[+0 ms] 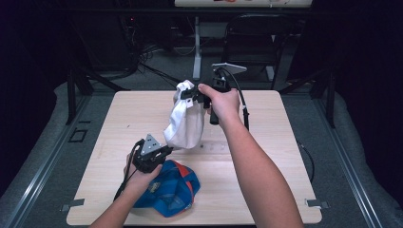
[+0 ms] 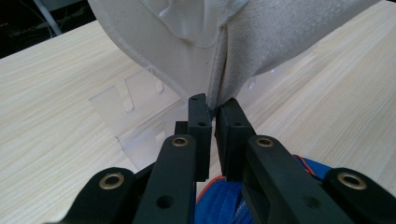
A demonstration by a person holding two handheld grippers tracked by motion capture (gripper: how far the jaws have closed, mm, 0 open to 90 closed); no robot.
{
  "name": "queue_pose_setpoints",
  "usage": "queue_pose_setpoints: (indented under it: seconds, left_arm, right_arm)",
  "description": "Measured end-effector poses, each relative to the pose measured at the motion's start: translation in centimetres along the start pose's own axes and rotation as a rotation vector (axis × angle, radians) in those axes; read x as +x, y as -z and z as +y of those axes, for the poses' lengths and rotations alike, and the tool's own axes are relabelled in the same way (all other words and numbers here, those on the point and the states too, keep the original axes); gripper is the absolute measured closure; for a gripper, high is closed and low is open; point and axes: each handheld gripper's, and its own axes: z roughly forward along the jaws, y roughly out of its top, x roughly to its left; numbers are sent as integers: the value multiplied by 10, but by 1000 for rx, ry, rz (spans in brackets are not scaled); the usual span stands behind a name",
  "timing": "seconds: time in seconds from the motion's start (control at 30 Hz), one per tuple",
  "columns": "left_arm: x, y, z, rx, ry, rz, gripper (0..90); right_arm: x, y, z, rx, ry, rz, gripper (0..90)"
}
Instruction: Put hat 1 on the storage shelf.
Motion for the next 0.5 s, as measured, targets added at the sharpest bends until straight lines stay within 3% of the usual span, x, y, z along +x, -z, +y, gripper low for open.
queue_pose_setpoints:
  seconds: [0.23,0.43,0.5]
  left_arm:
    - [8,0,-5,22,33,-16,856]
    - [5,-7,-8,82,10,-16,859]
    - [6,-9,-11,72,16,-16,859]
  right_arm:
    - [-2,0,-3,-18,27,-37,717]
    - [-2,10,-6,-36,54,-49,689]
    - [-2,13,-7,-46,57,-61,681]
